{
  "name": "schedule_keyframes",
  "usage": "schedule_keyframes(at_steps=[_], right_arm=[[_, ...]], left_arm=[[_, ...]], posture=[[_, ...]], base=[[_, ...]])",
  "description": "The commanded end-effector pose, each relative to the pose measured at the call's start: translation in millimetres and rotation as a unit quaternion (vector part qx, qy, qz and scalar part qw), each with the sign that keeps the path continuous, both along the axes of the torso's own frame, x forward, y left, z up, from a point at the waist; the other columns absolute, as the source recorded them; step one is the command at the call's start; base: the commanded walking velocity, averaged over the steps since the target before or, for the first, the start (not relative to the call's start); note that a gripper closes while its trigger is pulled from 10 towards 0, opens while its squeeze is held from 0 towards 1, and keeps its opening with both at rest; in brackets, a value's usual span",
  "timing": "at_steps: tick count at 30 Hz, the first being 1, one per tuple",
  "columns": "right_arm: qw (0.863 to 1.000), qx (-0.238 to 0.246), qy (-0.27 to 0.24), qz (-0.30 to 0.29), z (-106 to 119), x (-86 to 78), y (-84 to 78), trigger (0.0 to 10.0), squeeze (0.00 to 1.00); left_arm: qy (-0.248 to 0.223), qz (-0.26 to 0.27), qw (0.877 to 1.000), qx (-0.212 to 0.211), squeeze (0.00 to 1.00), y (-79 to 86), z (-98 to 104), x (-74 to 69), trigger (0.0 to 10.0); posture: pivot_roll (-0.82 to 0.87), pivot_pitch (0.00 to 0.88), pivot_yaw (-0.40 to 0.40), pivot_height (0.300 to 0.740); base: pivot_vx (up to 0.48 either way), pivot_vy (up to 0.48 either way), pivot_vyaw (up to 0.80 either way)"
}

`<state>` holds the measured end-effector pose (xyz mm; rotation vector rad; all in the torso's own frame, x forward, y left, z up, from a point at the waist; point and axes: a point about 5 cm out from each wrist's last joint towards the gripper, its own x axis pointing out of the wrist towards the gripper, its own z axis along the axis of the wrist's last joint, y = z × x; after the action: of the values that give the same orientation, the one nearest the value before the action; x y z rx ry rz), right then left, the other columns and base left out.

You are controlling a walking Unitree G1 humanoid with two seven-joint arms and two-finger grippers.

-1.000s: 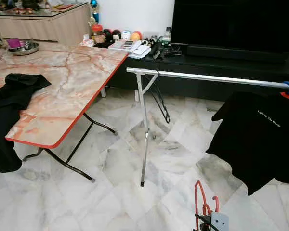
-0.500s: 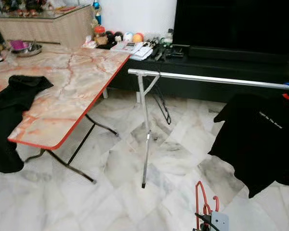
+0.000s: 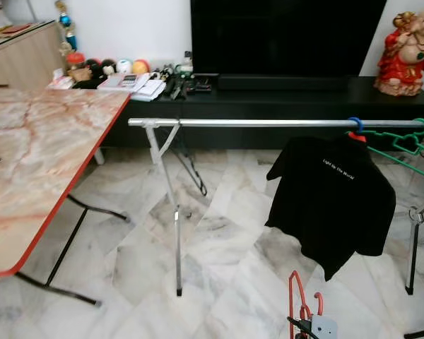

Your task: Hang hanger

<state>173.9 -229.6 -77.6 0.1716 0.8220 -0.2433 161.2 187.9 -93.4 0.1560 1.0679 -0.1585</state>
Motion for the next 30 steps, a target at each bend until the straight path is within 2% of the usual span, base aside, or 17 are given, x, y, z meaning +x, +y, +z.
schedule_keyframes(at_steps=[1,13,14,26,30], right_arm=[[1.000,0.012,-0.022,0.010,4.9,15.1,11.9,10.0,0.00],[1.000,0.012,-0.021,0.009,4.7,14.8,11.9,10.0,0.00],[1.000,0.009,-0.017,0.013,3.6,12.5,11.5,10.0,0.00],[1.000,0.009,-0.017,0.022,3.6,13.0,12.7,10.0,0.00],[0.999,0.010,-0.022,0.041,4.6,14.9,14.7,10.0,0.00]], left_arm=[[0.029,0.011,0.999,0.017,0.00,14.7,-5.6,-19.2,10.0],[0.030,0.010,0.999,0.017,0.00,14.5,-5.9,-19.9,10.0],[0.037,0.005,0.999,0.012,0.00,12.1,-7.6,-23.5,10.0],[0.044,0.006,0.999,0.011,0.00,14.9,-9.0,-29.3,10.0],[0.045,0.007,0.999,0.011,0.00,15.4,-9.1,-29.7,10.0]], posture=[[0.13,0.000,-0.022,0.740],[0.13,0.000,-0.022,0.740],[0.14,0.029,-0.032,0.740],[0.14,0.033,-0.035,0.740],[0.14,0.033,-0.035,0.740]], base=[[0.266,0.000,-0.74],[0.266,0.000,-0.74],[0.289,0.000,0.00],[0.287,0.000,0.00],[0.289,0.000,0.00]])
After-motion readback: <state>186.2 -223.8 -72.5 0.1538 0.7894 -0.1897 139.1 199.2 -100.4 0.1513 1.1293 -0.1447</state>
